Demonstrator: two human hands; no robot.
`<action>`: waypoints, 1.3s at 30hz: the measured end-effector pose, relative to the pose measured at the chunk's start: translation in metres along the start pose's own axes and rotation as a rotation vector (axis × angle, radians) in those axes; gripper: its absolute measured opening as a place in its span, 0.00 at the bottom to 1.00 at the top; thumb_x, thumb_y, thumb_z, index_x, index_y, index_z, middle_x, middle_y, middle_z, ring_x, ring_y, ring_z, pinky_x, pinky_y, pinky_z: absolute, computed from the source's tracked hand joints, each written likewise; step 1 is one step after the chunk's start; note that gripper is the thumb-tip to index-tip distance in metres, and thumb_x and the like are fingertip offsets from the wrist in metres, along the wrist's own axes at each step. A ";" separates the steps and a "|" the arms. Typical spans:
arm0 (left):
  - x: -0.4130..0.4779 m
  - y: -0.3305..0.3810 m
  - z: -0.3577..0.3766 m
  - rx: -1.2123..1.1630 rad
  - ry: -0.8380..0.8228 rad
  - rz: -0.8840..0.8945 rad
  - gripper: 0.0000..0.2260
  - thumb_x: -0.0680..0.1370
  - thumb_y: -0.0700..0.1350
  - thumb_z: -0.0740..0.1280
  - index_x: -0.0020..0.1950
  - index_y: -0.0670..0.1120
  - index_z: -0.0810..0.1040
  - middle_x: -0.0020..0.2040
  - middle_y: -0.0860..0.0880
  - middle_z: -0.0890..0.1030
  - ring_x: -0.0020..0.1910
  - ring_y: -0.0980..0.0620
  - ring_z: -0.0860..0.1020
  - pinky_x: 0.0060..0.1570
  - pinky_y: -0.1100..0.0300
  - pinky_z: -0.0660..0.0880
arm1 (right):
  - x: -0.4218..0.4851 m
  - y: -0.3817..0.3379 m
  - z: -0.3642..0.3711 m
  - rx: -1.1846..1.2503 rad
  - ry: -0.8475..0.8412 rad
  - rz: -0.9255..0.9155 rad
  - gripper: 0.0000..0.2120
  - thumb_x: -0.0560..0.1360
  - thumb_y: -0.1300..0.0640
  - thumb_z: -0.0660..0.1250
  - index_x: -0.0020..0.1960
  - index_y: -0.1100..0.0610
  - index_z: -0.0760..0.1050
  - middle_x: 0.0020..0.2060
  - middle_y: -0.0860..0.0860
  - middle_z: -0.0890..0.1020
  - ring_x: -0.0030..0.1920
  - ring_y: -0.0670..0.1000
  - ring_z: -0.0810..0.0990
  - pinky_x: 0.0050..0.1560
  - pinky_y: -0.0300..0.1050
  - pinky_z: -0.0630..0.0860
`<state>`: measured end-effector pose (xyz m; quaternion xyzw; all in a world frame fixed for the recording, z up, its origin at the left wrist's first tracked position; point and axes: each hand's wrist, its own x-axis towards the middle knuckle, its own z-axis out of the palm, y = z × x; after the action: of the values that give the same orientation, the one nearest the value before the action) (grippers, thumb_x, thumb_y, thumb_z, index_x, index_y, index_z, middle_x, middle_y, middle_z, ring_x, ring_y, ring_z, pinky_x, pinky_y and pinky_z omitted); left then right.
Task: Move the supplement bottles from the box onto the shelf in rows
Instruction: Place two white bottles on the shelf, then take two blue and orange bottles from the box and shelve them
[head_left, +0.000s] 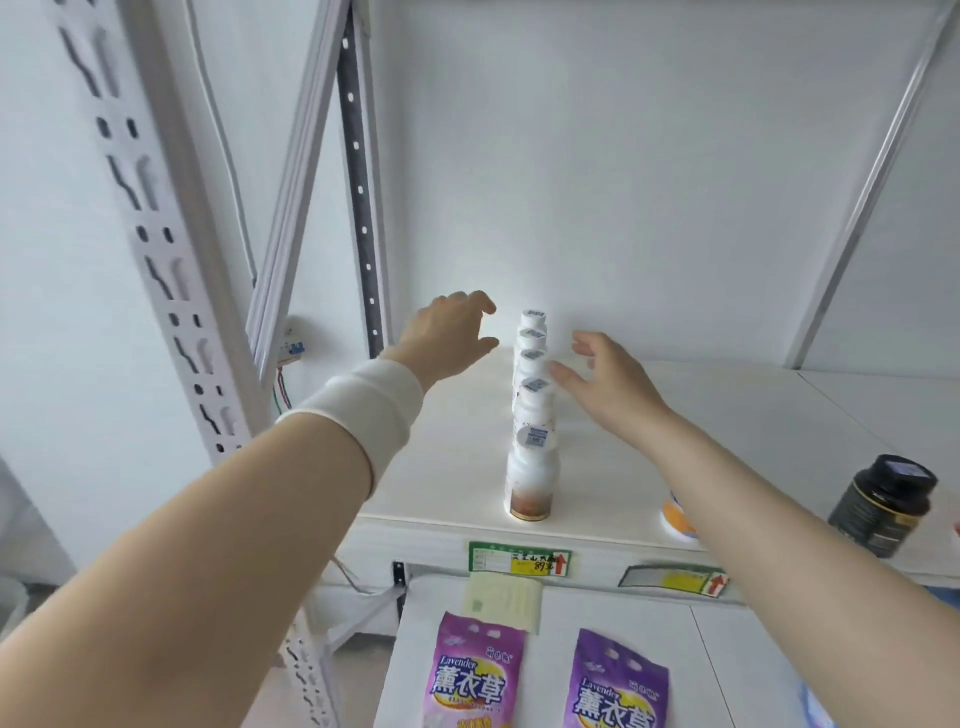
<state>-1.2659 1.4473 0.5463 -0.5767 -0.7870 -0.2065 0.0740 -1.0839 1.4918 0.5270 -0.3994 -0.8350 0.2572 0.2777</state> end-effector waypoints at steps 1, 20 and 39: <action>-0.013 0.002 -0.012 0.139 0.014 0.014 0.20 0.79 0.49 0.62 0.71 0.48 0.65 0.65 0.47 0.73 0.65 0.46 0.70 0.62 0.53 0.66 | -0.006 -0.009 -0.004 -0.100 -0.008 -0.038 0.27 0.77 0.48 0.62 0.72 0.57 0.61 0.69 0.53 0.68 0.69 0.54 0.67 0.65 0.47 0.64; -0.309 -0.163 -0.076 0.727 -0.104 -0.322 0.16 0.80 0.44 0.59 0.67 0.44 0.67 0.62 0.45 0.73 0.61 0.44 0.71 0.59 0.56 0.66 | -0.146 -0.165 0.185 -0.610 -0.235 -0.733 0.23 0.79 0.53 0.56 0.72 0.60 0.59 0.69 0.57 0.66 0.69 0.57 0.63 0.69 0.50 0.60; -0.614 -0.435 0.105 0.121 -0.558 -1.103 0.16 0.79 0.44 0.59 0.66 0.45 0.68 0.63 0.44 0.74 0.62 0.43 0.72 0.58 0.53 0.69 | -0.274 -0.176 0.590 -0.840 -1.125 -0.910 0.22 0.79 0.49 0.56 0.69 0.57 0.62 0.66 0.55 0.69 0.68 0.56 0.66 0.67 0.48 0.63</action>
<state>-1.4626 0.8436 0.1293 -0.1123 -0.9691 -0.0110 -0.2194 -1.4263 1.0510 0.1502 0.0945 -0.9552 -0.0519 -0.2756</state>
